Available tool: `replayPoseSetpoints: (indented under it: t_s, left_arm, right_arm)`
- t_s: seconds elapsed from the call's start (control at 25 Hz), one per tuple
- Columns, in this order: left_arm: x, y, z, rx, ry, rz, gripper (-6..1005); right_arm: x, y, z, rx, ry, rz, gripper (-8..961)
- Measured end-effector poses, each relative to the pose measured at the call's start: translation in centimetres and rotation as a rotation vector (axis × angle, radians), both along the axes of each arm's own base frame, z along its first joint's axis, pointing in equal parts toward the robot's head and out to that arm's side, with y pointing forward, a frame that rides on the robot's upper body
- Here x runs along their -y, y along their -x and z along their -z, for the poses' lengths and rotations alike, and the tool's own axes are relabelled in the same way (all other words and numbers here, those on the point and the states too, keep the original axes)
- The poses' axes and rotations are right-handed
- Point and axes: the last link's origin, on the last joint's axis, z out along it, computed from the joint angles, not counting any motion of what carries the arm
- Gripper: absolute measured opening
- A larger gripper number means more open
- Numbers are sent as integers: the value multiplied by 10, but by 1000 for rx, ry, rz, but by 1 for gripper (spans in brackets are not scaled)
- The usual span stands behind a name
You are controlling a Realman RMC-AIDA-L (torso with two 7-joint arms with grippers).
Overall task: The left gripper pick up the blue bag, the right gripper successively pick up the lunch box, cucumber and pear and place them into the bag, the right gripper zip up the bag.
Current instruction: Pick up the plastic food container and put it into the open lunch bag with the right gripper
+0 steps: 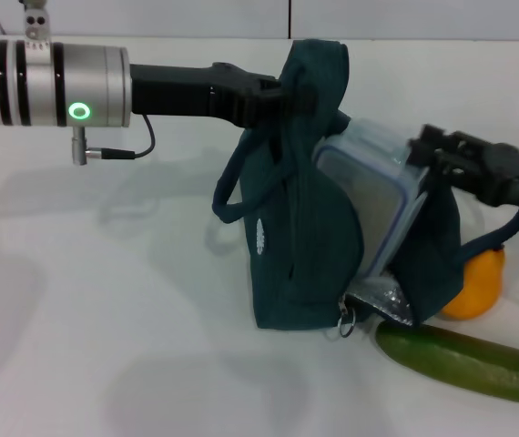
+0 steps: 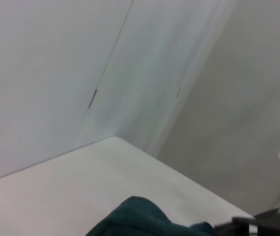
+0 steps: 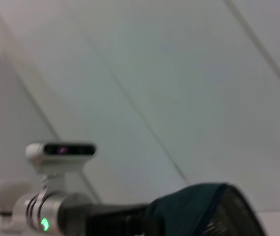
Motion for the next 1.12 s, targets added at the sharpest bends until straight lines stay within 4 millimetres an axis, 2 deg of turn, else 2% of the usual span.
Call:
replayPoseSetpoints:
  t_s: [0.28,0.52,0.64,0.8,0.92,1.04,1.12]
  left_arm:
    - [0,-9,-6,21,28,25,77]
    - [-1,-11,-7,23,30,32,77]
    - [-2,-11,-9,21,26,33,77]
    - [-1,-4,-11,15,17,17,77]
    - [0,0,-12,11,10,11,77]
    - [0,2,-12,9,7,8,77]
    - [0,2,-12,10,8,9,77]
  right_arm:
    - [-3,20,13,24,26,-77,613]
    - [-1,24,11,14,28,-105,612]
    - [3,22,-1,-17,18,-128,612]
    - [14,4,-33,-89,-58,-106,610]
    - [25,-19,-54,-106,-125,-46,606]
    - [36,-43,-68,-103,-189,41,602]
    - [41,-59,-69,-83,-211,116,600]
